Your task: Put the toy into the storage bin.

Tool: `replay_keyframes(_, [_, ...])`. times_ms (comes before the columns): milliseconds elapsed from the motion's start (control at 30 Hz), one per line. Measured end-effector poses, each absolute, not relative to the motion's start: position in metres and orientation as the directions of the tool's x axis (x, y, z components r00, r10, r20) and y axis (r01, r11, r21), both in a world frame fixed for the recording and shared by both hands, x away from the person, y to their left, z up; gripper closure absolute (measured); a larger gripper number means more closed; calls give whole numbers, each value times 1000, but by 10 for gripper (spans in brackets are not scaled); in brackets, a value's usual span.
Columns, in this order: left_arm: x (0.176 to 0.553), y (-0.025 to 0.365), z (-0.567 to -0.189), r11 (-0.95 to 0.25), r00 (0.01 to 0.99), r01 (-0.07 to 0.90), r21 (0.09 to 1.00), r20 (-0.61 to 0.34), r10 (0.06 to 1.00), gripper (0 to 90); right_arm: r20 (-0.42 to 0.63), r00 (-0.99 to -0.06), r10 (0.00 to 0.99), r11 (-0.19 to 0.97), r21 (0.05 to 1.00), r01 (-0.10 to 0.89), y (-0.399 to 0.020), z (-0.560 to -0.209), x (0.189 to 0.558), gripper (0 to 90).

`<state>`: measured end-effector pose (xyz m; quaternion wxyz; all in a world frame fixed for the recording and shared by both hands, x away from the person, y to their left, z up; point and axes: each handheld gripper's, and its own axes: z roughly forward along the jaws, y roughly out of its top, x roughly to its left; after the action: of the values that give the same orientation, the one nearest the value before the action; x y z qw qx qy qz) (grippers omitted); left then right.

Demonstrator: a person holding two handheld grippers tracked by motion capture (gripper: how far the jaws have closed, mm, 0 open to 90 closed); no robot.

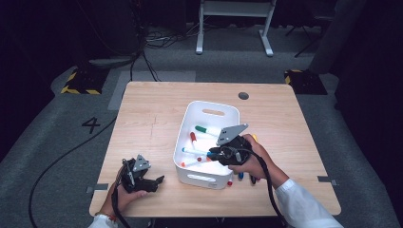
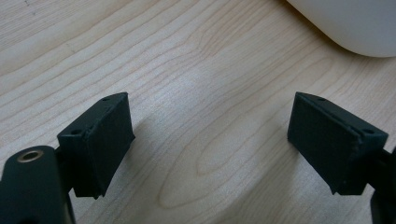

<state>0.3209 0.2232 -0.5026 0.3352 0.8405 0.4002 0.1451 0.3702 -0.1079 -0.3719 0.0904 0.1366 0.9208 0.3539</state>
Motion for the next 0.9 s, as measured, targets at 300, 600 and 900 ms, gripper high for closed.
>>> replay_keyframes(300, [321, 223, -503, -457, 639, 572, 681, -21, 769, 142, -68, -947, 315, 720, 667, 192, -110, -370, 371, 751])
replay_keyframes(600, [321, 223, -503, -453, 637, 576, 680, -27, 770, 142, -77, -946, 314, 723, 666, 185, -114, -366, 371, 682])
replay_keyframes(900, [321, 223, -503, -453, 637, 576, 681, -27, 771, 142, -58, -938, 342, 710, 670, 217, -118, -365, 371, 628])
